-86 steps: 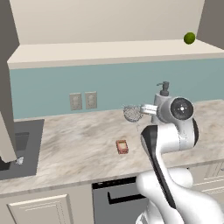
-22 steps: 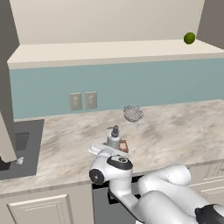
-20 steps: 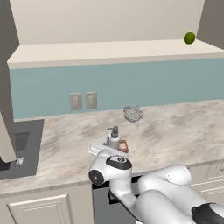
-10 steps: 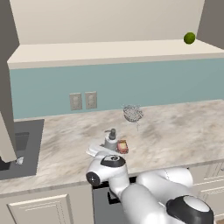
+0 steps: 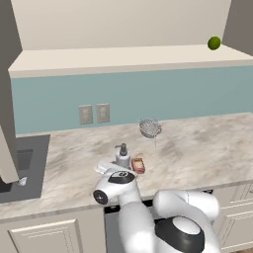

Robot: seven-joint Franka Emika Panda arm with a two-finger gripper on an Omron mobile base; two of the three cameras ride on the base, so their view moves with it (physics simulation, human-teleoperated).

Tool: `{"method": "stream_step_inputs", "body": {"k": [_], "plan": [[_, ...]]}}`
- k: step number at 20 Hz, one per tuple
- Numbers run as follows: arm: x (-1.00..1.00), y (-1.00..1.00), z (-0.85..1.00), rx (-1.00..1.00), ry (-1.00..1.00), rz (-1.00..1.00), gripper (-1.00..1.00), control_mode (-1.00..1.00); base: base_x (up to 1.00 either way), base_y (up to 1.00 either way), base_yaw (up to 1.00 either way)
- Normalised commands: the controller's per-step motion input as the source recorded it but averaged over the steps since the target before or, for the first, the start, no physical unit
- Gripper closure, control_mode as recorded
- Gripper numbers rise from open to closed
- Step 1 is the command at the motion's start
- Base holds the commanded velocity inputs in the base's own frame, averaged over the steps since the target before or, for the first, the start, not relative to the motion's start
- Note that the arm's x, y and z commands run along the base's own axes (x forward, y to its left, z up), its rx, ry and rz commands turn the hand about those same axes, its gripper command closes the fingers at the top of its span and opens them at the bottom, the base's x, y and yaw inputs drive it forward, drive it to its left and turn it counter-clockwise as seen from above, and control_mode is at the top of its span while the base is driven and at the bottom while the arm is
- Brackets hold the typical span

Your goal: Pick the bar soap and soap dispenser from the cabinet and place them on the counter.

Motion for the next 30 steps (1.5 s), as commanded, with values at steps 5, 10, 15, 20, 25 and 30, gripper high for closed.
{"method": "stream_step_inputs", "body": {"k": [5, 10, 15, 20, 25, 30], "plan": [[0.25, 0.05, -0.32, 0.00, -0.01, -0.01, 1.00, -1.00, 0.00, 0.00, 0.00], [0.05, 0.07, -0.38, 0.02, 0.03, -0.04, -1.00, -1.00, 0.00, 0.00, 0.00], [-0.01, 0.01, -0.32, 0.05, 0.04, -0.03, -1.00, -1.00, 0.00, 0.00, 0.00], [-0.04, 0.03, -0.21, 0.06, 0.05, -0.01, -1.00, -1.00, 0.00, 0.00, 0.00], [-0.07, 0.06, -0.22, 0.05, 0.01, -0.01, -1.00, -1.00, 0.00, 0.00, 0.00], [-0.08, 0.11, -0.01, 0.03, 0.03, 0.00, -1.00, -1.00, 0.00, 0.00, 0.00]]}}
